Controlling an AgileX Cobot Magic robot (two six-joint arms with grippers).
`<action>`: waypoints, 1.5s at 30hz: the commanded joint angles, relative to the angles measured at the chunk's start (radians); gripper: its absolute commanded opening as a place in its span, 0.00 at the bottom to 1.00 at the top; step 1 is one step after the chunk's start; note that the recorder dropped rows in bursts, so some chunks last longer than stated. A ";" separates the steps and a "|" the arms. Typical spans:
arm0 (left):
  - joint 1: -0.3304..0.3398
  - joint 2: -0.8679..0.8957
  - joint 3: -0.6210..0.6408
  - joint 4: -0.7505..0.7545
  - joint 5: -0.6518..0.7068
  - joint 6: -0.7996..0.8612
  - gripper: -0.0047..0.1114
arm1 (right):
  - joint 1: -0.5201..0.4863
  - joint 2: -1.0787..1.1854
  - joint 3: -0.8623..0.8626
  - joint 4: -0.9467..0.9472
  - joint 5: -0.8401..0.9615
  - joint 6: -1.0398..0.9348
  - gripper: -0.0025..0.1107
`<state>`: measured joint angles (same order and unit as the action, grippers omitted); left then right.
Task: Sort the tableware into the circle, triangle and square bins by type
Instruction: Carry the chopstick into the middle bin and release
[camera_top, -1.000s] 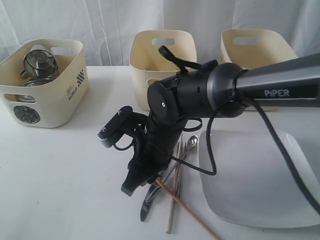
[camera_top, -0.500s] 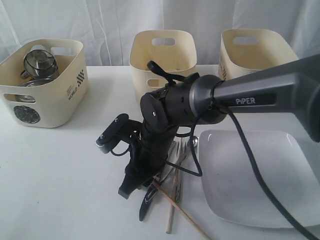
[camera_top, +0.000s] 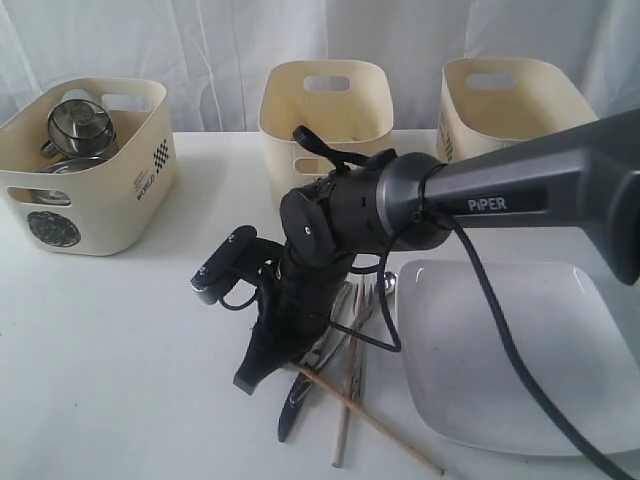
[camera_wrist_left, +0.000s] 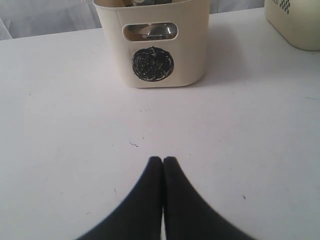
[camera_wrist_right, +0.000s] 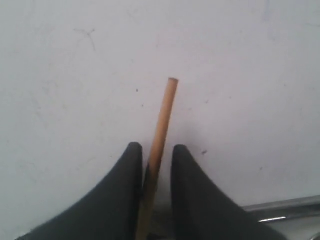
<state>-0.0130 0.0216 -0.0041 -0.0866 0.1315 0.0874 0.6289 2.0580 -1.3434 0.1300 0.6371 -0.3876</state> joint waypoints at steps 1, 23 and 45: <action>0.000 -0.009 0.004 -0.009 0.001 -0.002 0.04 | -0.025 -0.051 0.002 0.004 -0.066 0.141 0.02; 0.000 -0.009 0.004 -0.009 0.001 -0.002 0.04 | -0.364 -0.525 0.239 0.492 -0.835 0.446 0.02; 0.000 -0.009 0.004 -0.009 0.001 -0.002 0.04 | -0.472 0.065 -0.398 0.125 -0.911 0.811 0.02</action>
<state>-0.0130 0.0216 -0.0041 -0.0866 0.1315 0.0874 0.1620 2.0654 -1.6731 0.2990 -0.2686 0.4243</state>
